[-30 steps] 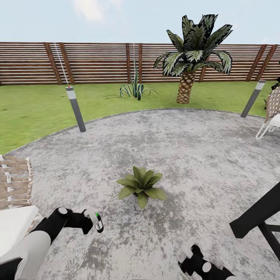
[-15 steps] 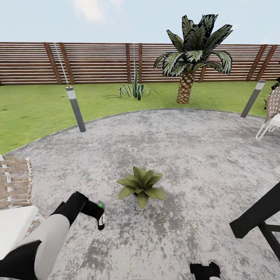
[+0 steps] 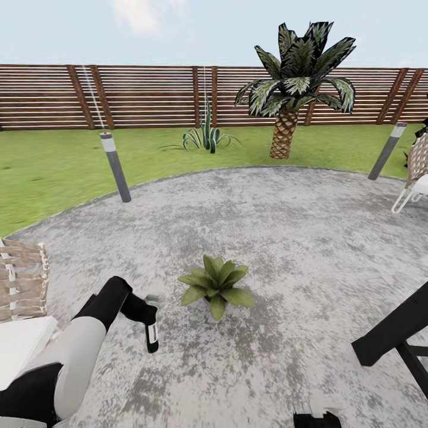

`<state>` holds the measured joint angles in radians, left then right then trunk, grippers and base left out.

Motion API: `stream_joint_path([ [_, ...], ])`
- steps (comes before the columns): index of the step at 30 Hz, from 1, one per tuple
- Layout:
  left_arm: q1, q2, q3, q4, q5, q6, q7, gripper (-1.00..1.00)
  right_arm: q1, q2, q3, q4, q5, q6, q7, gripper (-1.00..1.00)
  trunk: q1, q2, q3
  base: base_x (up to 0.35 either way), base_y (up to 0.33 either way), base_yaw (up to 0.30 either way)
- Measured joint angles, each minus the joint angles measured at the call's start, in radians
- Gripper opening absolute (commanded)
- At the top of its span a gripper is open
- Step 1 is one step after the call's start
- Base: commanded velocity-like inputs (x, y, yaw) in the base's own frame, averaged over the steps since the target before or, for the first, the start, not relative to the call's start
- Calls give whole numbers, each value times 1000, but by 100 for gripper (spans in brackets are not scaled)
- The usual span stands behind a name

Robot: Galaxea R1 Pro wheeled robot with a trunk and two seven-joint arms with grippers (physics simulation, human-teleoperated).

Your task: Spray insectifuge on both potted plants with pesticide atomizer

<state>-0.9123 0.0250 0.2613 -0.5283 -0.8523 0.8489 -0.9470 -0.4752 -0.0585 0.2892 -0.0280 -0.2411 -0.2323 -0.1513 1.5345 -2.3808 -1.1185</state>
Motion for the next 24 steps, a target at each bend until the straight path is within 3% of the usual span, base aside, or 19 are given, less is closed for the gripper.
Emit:
stream_joint_path([
  [16, 2, -1, -35, 8, 2, 2, -1, -100, 0, 2, 0, 2, 0, -1, 2, 100, 0, 0, 0, 308, 141, -6],
  [21, 13, -1, -104, 12, 3, 2, -7, -100, 0, 1, 0, 1, 0, 0, 0, 100, 1, 0, 0, 61, 10, -235],
  [24, 18, 1, -156, 13, 4, 2, -88, -100, 0, 1, -1, 1, -1, 0, -1, 100, 1, 0, 0, 4, 1, -284],
])
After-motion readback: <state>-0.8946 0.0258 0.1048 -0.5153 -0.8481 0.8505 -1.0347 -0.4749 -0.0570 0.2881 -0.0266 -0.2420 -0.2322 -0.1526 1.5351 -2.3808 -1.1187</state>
